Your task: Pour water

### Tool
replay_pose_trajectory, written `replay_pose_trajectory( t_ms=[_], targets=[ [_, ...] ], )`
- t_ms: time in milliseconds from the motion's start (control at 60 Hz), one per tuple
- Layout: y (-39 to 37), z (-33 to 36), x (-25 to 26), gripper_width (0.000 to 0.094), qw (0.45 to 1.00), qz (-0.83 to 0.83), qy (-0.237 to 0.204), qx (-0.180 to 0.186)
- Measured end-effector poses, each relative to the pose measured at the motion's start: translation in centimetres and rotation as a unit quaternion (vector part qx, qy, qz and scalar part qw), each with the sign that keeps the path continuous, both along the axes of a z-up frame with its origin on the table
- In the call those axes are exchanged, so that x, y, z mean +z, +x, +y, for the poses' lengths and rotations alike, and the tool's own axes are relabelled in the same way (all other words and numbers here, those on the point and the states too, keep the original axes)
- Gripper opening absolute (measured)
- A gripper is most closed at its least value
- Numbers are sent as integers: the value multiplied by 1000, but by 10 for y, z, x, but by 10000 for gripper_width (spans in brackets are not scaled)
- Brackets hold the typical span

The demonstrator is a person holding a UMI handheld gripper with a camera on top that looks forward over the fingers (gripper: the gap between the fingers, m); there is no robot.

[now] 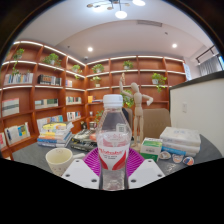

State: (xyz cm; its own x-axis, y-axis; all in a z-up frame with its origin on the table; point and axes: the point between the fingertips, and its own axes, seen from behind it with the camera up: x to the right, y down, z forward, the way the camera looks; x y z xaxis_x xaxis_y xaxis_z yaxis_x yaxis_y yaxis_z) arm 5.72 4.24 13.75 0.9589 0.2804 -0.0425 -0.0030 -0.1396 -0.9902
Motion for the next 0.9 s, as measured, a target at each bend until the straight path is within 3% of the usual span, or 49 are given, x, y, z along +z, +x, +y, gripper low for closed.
replay_pose_trajectory(
  t_ms=[167,200,450,667,783,900],
  targets=[
    [-9,-4,-34,338,1000,1,-14,3],
    [-11,-4,-32,333,1000,0,5,5],
    [-9,-7,-33,336,1000,0,10,-6],
    [-2,-11,-34,554,1000,17,-8,-20],
    [5,-31,-37,766,998,35,-28,-34],
    [18,-59,-36,783,997,37,-37,-58]
  ],
)
